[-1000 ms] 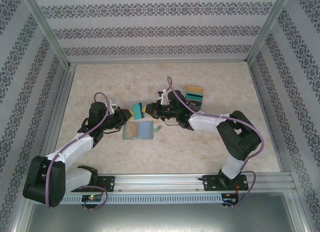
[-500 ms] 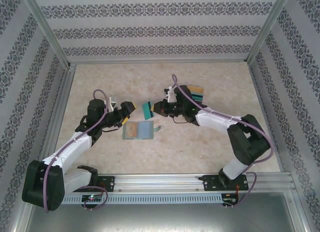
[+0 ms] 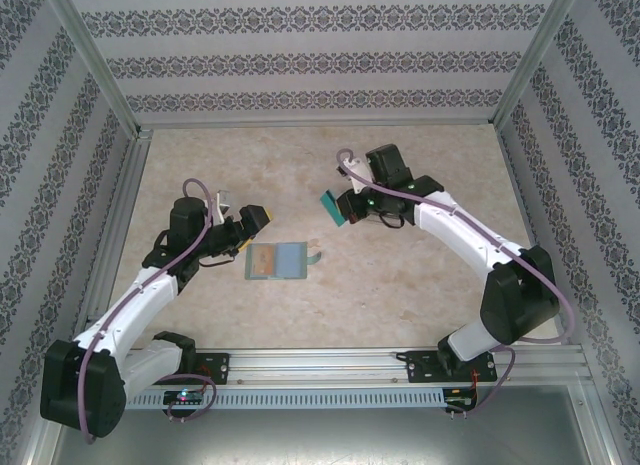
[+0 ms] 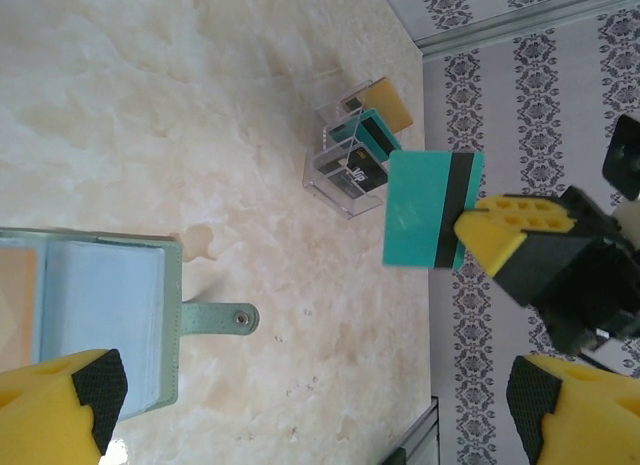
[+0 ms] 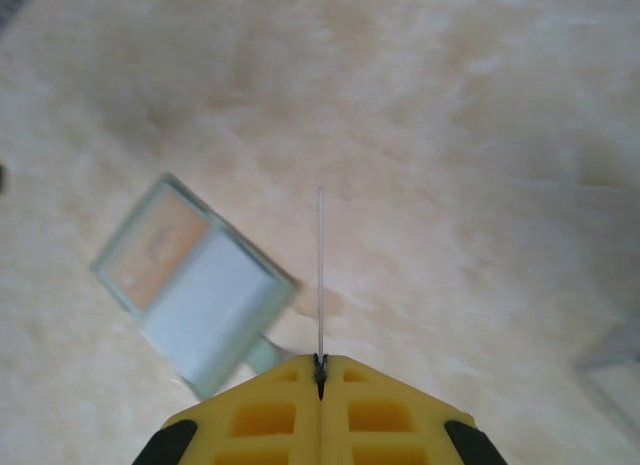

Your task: Take the credit cards out of the card holder

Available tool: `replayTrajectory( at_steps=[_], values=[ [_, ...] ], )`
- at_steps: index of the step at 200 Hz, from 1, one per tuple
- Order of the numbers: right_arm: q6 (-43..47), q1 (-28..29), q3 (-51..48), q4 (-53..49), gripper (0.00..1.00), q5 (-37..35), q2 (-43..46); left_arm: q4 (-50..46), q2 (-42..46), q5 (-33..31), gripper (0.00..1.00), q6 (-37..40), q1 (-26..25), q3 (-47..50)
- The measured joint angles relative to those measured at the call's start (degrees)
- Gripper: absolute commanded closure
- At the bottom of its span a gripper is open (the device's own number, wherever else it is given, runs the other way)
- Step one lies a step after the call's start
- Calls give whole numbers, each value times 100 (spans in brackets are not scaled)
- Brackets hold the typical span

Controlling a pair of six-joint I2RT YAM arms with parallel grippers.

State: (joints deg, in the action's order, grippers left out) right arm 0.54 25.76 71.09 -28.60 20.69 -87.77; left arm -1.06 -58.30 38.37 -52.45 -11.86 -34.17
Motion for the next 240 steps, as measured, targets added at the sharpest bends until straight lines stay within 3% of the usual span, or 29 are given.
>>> replayTrajectory(
  at_steps=[57, 115, 165, 240],
  values=[
    [1808, -236, 225, -562, 100, -1355, 0, -249, 179, 46, 1, 197, 0, 0],
    [3895, -234, -219, -170, 100, -2785, 20, -282, 181, 87, 1, 280, 0, 0],
    [5042, -317, -234, 227, 100, -3032, -208, -289, 269, 111, 1, 284, 0, 0],
    [5372, -549, -223, 284, 100, -2892, -719, -380, 321, 107, 1, 323, 0, 0]
  ],
)
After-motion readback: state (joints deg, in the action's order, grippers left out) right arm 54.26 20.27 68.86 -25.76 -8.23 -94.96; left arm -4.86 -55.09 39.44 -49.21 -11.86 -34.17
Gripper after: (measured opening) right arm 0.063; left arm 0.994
